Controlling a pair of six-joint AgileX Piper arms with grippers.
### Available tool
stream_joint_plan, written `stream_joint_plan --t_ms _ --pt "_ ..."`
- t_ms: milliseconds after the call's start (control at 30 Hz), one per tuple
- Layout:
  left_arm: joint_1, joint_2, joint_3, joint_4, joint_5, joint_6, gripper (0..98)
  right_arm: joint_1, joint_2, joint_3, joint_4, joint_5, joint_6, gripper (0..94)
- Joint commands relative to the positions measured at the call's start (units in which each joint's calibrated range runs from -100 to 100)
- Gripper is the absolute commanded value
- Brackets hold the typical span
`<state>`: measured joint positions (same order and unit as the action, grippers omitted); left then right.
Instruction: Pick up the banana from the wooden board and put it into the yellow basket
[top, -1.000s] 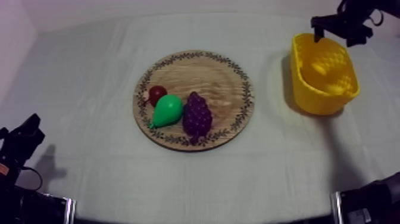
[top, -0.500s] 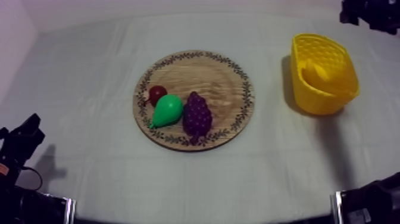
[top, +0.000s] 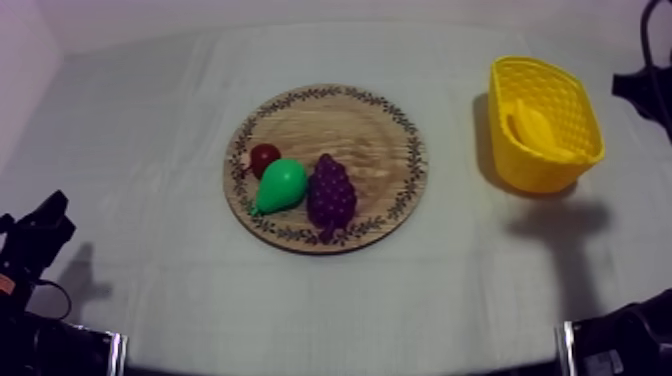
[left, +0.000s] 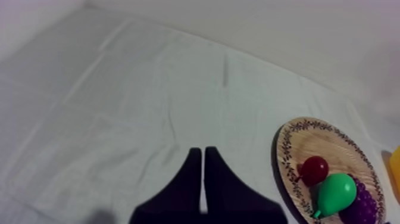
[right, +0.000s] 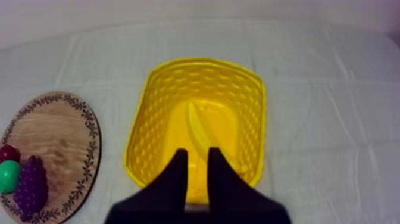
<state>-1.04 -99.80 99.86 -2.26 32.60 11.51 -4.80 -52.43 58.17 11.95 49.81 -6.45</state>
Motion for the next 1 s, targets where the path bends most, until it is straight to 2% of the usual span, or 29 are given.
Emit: stream_joint_plan --t_ms 0,267,533,967 --pt "-0.01 -0.03 0.03 -0.01 -0.02 -0.01 0.1 0.66 -3.9 6.74 -0.63 -1.31 0.52 2.1" --pt "-0.01 -0.03 0.03 -0.01 -0.02 -0.01 0.1 5.03 -14.92 18.18 -6.97 -5.75 6.47 0.4" --pt "-0.01 -0.03 0.03 -0.01 -0.02 -0.01 0.1 7.93 -28.32 27.85 -12.41 -4.99 12.05 0.3" --pt "-0.01 -0.03 0.03 -0.01 -0.02 -0.01 0.1 10.19 -38.87 37.1 -15.29 -3.61 15.58 0.3"
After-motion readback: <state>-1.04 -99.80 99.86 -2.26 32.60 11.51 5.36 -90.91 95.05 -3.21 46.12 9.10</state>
